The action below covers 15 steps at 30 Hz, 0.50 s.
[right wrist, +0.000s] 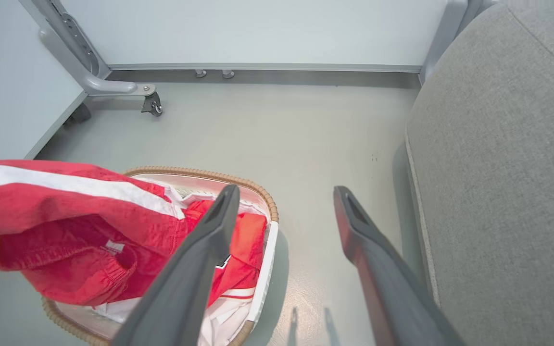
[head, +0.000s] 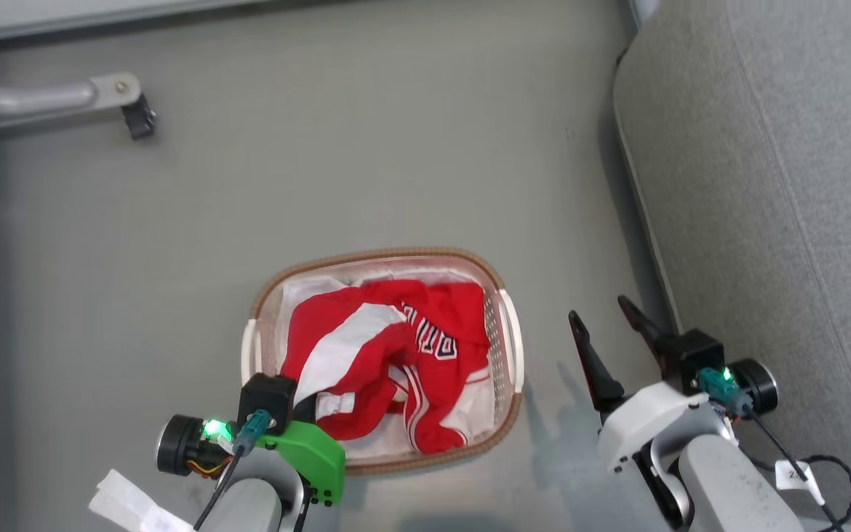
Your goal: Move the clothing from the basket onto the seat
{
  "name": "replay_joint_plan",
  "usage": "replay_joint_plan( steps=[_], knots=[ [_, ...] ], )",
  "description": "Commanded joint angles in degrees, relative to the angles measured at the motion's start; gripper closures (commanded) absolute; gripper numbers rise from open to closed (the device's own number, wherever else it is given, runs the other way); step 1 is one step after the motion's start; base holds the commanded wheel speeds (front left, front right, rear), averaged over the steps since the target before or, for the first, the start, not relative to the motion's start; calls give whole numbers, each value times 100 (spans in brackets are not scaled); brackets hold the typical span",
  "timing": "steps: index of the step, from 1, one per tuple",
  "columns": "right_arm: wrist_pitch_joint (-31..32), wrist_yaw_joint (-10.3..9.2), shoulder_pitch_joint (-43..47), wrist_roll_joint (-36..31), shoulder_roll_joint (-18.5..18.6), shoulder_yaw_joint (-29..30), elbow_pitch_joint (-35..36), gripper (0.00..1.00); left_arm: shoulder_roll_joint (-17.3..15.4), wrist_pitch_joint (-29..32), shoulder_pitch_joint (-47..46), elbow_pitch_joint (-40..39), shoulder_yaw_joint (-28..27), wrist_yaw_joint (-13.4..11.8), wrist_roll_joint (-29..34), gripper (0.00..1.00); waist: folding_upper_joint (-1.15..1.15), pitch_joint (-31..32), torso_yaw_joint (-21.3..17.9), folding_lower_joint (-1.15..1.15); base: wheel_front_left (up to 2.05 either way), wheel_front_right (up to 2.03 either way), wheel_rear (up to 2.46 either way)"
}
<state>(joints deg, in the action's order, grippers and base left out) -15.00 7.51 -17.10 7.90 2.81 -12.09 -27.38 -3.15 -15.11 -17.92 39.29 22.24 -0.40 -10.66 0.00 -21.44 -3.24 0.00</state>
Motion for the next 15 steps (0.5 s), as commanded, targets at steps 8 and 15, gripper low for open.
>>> replay_joint_plan(
  steps=[8, 15],
  knots=[
    [-26, -4, 524, 157, 30, -77, 16, 0, 5, -8, 317, -895, -257, 261, 238, 100, 0, 1248, 431, 0, 0, 0, 0],
    [-26, -4, 805, 160, 28, -156, 17, 0, 8, -7, 354, -1701, -484, 461, 362, 100, 0, 1643, 424, 0, 0, 0, 0]
  ],
)
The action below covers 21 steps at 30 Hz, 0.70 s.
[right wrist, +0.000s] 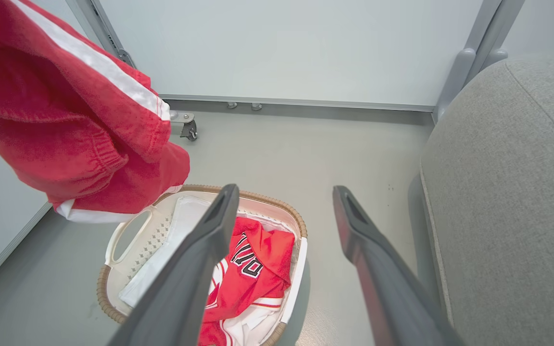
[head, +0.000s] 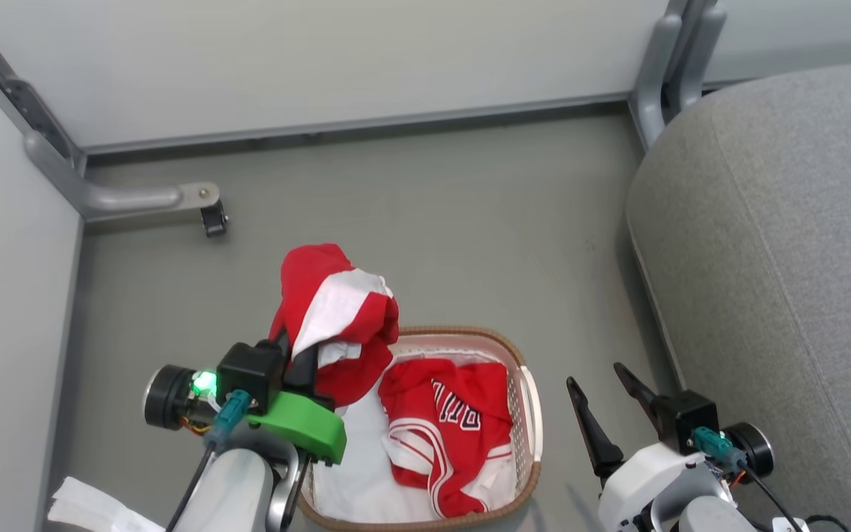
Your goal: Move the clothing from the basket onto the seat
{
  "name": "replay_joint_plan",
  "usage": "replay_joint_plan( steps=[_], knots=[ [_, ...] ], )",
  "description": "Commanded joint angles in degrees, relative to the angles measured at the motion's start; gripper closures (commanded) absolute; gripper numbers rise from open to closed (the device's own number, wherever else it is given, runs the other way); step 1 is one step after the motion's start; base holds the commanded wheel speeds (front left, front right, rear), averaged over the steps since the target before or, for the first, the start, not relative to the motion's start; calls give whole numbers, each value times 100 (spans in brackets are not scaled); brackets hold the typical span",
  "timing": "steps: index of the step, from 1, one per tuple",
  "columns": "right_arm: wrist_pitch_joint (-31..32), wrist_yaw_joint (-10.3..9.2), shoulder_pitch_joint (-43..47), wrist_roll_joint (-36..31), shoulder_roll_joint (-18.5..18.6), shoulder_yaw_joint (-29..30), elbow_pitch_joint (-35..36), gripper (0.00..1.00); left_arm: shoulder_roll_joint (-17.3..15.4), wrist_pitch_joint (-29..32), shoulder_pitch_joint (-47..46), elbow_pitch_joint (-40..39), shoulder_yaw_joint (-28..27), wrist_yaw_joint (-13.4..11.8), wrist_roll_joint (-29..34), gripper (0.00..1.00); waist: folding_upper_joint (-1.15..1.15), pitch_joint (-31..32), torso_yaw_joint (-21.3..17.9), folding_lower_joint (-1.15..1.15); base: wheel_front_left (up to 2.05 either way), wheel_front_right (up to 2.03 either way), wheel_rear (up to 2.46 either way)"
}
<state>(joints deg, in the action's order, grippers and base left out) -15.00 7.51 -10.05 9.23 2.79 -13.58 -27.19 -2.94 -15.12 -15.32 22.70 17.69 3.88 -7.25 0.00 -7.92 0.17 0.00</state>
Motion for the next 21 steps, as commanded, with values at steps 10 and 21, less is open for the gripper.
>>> replay_joint_plan(
  steps=[10, 21],
  knots=[
    [-26, -4, 343, 93, 28, -175, 74, 0, -4, -6, 32, -932, 21, 98, -221, 100, 0, 604, -12, 0, 0, 0, 0],
    [-25, -4, -587, -202, 156, -1367, 691, 0, -3, -7, 118, -1248, 374, -55, -449, 100, 0, 550, -30, 0, 0, 0, 0]
  ],
)
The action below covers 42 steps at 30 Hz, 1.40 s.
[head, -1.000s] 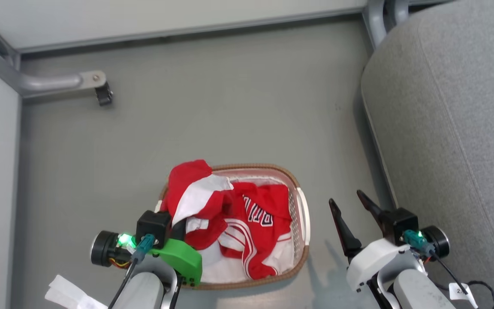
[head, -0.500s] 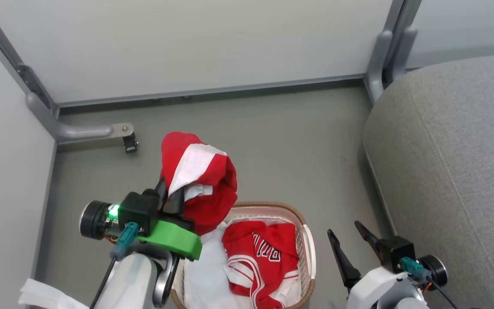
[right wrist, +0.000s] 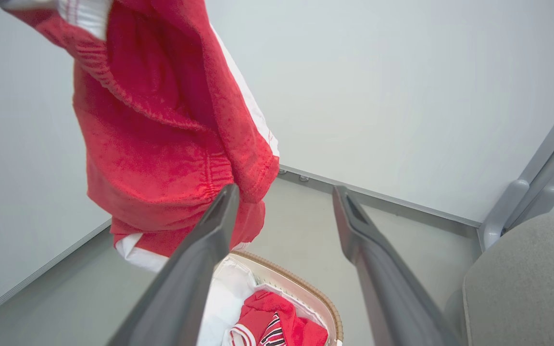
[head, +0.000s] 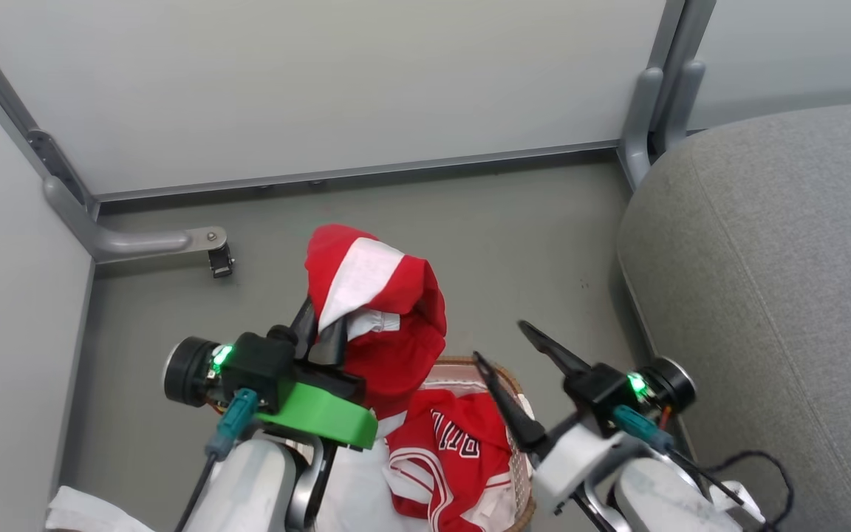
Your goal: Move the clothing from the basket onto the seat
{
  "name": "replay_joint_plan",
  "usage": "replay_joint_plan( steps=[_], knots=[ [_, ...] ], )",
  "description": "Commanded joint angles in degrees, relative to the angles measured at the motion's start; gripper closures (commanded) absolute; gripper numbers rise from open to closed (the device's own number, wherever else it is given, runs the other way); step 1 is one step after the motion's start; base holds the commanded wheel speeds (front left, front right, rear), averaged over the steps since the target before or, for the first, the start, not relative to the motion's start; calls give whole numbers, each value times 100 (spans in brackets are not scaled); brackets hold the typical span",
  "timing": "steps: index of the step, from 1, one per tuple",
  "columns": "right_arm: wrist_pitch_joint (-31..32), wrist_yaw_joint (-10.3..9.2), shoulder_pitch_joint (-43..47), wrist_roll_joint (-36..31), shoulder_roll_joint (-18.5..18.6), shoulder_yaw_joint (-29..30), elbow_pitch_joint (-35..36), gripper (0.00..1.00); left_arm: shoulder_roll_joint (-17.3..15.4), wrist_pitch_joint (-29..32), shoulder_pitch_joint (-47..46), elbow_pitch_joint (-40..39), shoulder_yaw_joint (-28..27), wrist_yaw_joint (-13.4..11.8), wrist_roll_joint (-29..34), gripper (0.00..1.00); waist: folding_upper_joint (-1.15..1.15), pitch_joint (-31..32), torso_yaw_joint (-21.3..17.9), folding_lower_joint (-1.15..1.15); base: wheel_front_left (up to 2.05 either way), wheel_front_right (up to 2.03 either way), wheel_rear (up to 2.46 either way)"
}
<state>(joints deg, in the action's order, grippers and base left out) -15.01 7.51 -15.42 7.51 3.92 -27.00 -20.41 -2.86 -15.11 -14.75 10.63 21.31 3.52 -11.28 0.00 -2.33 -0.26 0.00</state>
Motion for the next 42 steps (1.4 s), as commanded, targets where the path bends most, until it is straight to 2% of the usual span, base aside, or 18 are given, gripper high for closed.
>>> replay_joint_plan(
  steps=[1, 5, 9, 17, 18, 19, 20, 29, 30, 31, 32, 37, 42],
  knots=[
    [-25, -4, -215, -32, 87, -223, 49, 0, -10, -8, 50, -57, 67, -38, -74, 100, 0, -20, 34, 0, 0, 0, 0],
    [-24, -4, -768, -60, 270, -764, 46, 0, -13, -8, -1, -84, 276, -66, -135, 100, 0, -58, 129, 0, 0, 0, 0],
    [-19, -4, -1249, -96, 389, -1101, -247, 0, -12, -7, -56, -120, 513, -73, -297, 100, 0, -86, 241, 0, 0, 0, 0],
    [-19, -5, -1852, -13, 237, -1540, -875, 0, -13, -7, -179, -318, 969, -88, -397, 100, 0, -121, 453, 0, 0, 0, 0],
    [-18, -5, -1873, 32, 193, -1539, -966, 18, -12, -8, -182, -336, 1025, -90, -429, 100, 0, -119, 484, 0, 0, 0, 0],
    [-18, -5, -1893, 71, 156, -1503, -1008, 74, -13, -8, -182, -349, 1070, -92, -464, 100, 0, -119, 510, 0, 0, 0, 0],
    [-18, -5, -1903, 136, 110, -1424, -1036, 100, -12, -8, -182, -359, 1118, -104, -480, 100, 0, -121, 535, 0, 0, 0, 0],
    [-19, -5, -1588, 199, -16, -796, -859, 100, -13, -7, -69, -142, 1085, -164, -438, 100, 0, -170, 497, 0, 0, 0, 0],
    [-19, -5, -1541, 180, -19, -672, -812, 100, -11, -7, -54, -120, 1051, -188, -412, 89, 0, -179, 438, 0, 0, 0, 0],
    [-19, -5, -1510, 164, -13, -565, -782, 100, -11, -7, -46, -108, 1035, -194, -387, 53, 0, -191, 398, 0, 0, 0, 0],
    [-19, -5, -1467, 156, -6, -426, -745, 100, -12, -7, -27, -60, 1018, -183, -369, 0, 0, -208, 332, 0, 0, 0, 0],
    [-19, -5, -1322, 43, 17, 155, -625, 100, -12, -7, -16, 5, 951, -128, -271, 0, 0, -318, -58, 0, 0, 0, 0],
    [-19, -5, -1218, -92, 48, 610, -509, 100, -13, -7, -14, 71, 905, -57, -180, 0, 0, -457, -605, 0, 0, 0, 0]
  ],
)
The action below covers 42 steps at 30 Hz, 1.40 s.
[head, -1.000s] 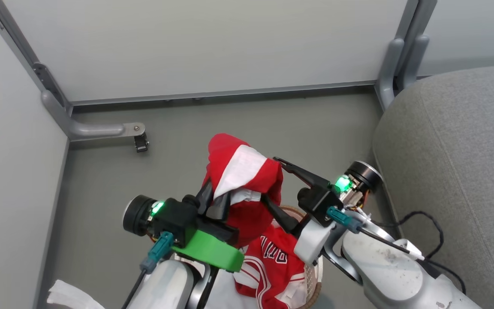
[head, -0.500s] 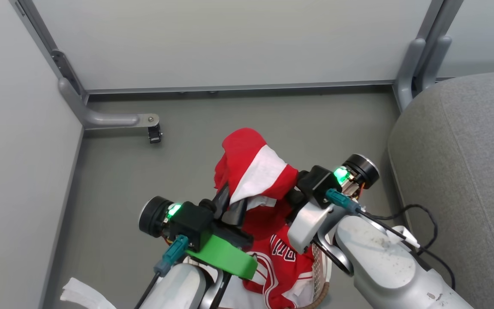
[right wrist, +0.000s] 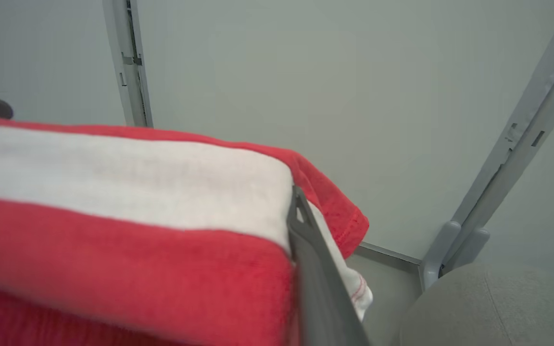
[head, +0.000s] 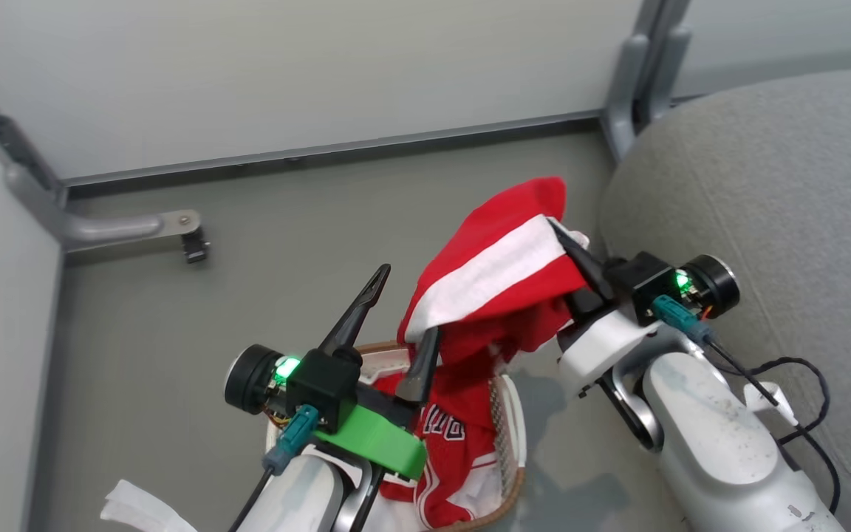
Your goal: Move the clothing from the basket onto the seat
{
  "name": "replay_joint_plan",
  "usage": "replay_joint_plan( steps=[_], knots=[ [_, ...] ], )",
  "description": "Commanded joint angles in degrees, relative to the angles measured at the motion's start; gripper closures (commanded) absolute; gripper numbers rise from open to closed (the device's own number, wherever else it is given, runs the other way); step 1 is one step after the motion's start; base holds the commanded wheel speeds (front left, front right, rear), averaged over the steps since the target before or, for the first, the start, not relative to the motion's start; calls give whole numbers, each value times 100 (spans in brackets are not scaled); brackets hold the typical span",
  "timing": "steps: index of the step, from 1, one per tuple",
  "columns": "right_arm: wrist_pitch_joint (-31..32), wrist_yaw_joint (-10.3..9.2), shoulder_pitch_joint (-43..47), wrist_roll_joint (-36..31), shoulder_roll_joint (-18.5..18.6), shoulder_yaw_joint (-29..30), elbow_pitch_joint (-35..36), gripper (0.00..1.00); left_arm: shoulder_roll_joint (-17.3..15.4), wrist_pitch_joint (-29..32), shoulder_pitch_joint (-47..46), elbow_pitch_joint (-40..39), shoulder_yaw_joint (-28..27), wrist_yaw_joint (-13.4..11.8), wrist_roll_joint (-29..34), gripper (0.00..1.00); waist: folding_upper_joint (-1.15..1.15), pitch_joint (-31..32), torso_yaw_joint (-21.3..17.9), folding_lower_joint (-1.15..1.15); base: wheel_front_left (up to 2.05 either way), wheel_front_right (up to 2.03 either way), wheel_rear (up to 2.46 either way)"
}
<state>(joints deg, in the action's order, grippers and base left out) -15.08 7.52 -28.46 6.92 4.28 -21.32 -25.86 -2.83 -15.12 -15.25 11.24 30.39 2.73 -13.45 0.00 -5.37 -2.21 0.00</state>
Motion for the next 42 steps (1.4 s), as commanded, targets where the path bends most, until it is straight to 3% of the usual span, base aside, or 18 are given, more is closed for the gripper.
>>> replay_joint_plan(
  steps=[1, 13, 21, 28, 42],
  knots=[
    [-12, -6, 110, -56, 15, 99, 50, 100, -16, -6, 30, 20, -18, 26, 59, 0, 0, -179, -517, 0, 0, 0, 0],
    [-12, -6, 538, -113, 23, 808, 318, 100, -19, -6, -34, 178, -130, 127, 214, 0, 0, -369, -1940, 0, 0, 0, 0],
    [-12, -6, 601, -27, 58, 1116, 487, 100, -21, -6, -111, 298, -200, 177, 319, 0, 0, -559, -2545, 0, 0, 0, 0],
    [-12, -6, 15, -127, 407, 1386, 574, 100, -25, -6, -230, 364, -258, 277, 459, 0, 0, -949, -2578, 0, 0, 0, 0],
    [-12, -6, -2290, -728, 1599, 2670, 179, 100, -198, -6, -641, 428, -435, 419, 747, 0, 0, -2117, -1906, 0, 0, 0, 0]
  ],
)
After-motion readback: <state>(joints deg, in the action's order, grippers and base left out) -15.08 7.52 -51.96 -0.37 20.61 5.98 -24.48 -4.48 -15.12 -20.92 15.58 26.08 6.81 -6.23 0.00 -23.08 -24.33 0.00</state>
